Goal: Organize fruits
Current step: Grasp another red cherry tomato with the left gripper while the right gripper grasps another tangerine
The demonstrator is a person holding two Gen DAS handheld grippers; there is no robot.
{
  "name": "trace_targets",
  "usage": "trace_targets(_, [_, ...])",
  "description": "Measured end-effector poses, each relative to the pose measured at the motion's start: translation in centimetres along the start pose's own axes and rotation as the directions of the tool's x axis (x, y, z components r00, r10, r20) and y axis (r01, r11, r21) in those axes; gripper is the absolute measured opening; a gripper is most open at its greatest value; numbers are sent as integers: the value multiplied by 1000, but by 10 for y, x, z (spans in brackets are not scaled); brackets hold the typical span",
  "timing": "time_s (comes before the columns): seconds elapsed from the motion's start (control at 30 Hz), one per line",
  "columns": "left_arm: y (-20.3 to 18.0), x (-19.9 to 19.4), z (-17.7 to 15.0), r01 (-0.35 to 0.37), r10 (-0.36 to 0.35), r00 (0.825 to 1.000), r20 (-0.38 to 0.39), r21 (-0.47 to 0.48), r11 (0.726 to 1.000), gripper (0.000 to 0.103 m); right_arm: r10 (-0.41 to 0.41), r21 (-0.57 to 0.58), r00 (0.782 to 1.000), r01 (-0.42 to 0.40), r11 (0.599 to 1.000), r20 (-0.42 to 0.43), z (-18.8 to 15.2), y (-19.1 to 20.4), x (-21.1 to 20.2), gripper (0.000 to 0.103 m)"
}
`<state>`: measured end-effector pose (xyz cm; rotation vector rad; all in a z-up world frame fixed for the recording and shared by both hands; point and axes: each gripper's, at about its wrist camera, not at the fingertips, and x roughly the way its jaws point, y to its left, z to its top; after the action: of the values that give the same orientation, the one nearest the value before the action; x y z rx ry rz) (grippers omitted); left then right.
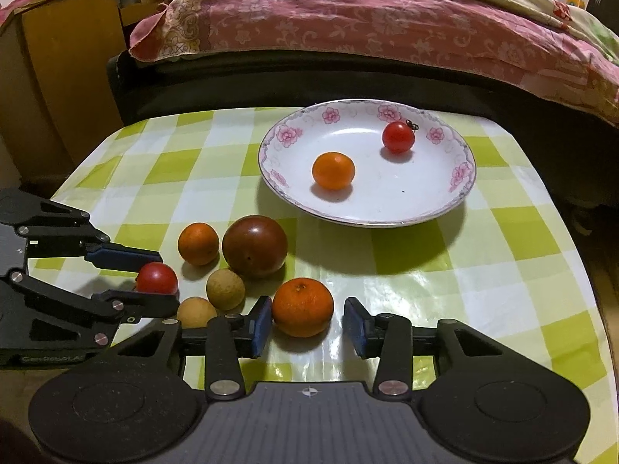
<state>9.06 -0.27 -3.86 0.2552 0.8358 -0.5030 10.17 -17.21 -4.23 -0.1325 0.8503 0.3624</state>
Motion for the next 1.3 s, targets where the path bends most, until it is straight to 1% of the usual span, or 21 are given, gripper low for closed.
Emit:
trace_targets(0.23, [0,-3,-3,-5,5,1000,6,5,1000,43,-8,-4,1000,8,1000,-11,1,2,3,38])
trace_targets(0.47, [1,-3,-3,-5,5,1000,2,-16,1000,43,-12,-20,1000,12,1000,-9,-3,5,1,38])
trace_targets(0.5, [0,-3,-3,-8,8,1000,1,-19,1000,43,-12,-16,1000,12,1000,-11,-3,5,1,37])
trace_targets(0.53, [0,-3,-3,-10,10,1000,0,-20,1000,43,-13,-12,1000,13,1000,-13,-3,5,1,34])
trace_targets(0.63, [0,-3,-3,-8,8,1000,-4,-28,1000,40,-19,-9,1000,18,1000,-19,-3,5,0,31])
trace_targets(0.7, [-2,-3,-2,-1,0,1000,-10,-23,1000,35,-23,-14,999,23,1000,-25,-2,6,-1,30])
trace_targets(0.87, [-3,-4,0,-3,2,1000,-23,-18,1000,35,-11,-2,999,11,1000,-37,0,5,-3,30])
trace_targets(1.0, [1,-7,4,8,-9,1000,-18,-48,999,35,-1,17,1000,1,1000,-21,5,4,-8,30])
trace_targets(1.3, [0,-13,24,9,-7,1000,26,-58,998,35,9,43,1000,-10,999,21,19,3,-16,30])
